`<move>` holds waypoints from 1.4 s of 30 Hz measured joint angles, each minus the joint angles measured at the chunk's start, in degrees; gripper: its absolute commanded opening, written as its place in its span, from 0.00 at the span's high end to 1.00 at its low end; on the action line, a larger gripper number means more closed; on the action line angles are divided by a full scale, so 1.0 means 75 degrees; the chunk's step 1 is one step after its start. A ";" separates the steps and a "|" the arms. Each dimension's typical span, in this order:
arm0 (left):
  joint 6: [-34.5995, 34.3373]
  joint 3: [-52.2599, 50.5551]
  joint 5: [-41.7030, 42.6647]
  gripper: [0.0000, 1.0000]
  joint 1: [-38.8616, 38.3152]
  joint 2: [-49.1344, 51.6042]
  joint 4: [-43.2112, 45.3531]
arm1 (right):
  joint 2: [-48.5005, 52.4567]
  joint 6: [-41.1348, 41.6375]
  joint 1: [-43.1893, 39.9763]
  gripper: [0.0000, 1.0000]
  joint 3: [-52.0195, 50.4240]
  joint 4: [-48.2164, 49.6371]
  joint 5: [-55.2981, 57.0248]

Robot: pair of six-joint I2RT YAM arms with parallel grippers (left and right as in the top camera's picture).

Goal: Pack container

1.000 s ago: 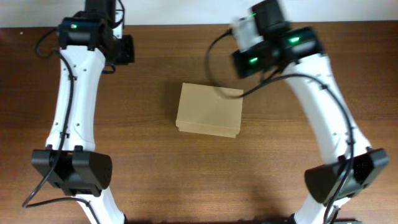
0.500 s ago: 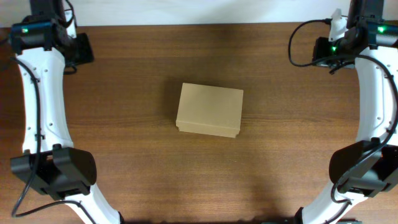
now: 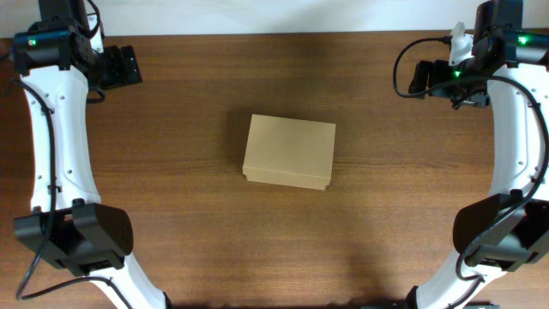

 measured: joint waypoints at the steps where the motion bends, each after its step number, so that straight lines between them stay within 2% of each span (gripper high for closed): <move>1: 0.0000 0.0000 0.0000 0.01 0.0000 0.0000 0.0000 | 0.0000 0.0000 0.0000 0.01 0.0000 0.0000 0.0000; 19: 0.0000 0.0000 0.0000 0.00 0.0000 0.0000 0.0000 | -0.0003 0.0009 0.0009 0.01 0.0000 -0.0079 0.0003; 25: 0.0000 0.0000 -0.0003 0.00 0.0000 0.0000 0.0000 | -0.0466 0.0009 0.0227 0.01 -0.0469 0.1679 -0.0119; 29: 0.0000 0.0000 0.0000 0.00 0.0000 0.0000 0.0000 | -0.1667 0.0006 0.0597 0.01 -0.1696 0.3474 -0.0280; 33: 0.0000 0.0000 0.0000 0.00 0.0000 0.0000 -0.0003 | -0.3576 0.0003 0.1128 0.01 -0.3637 0.5423 -0.0376; 38: 0.0000 0.0000 -0.0003 0.00 0.0000 0.0000 -0.0017 | -0.6102 0.0006 0.1527 0.01 -0.6120 0.6563 -0.0469; 42: 0.0000 0.0000 0.0000 0.01 0.0000 0.0000 -0.0012 | -0.8011 0.0003 0.1542 0.01 -0.7819 0.6700 -0.0423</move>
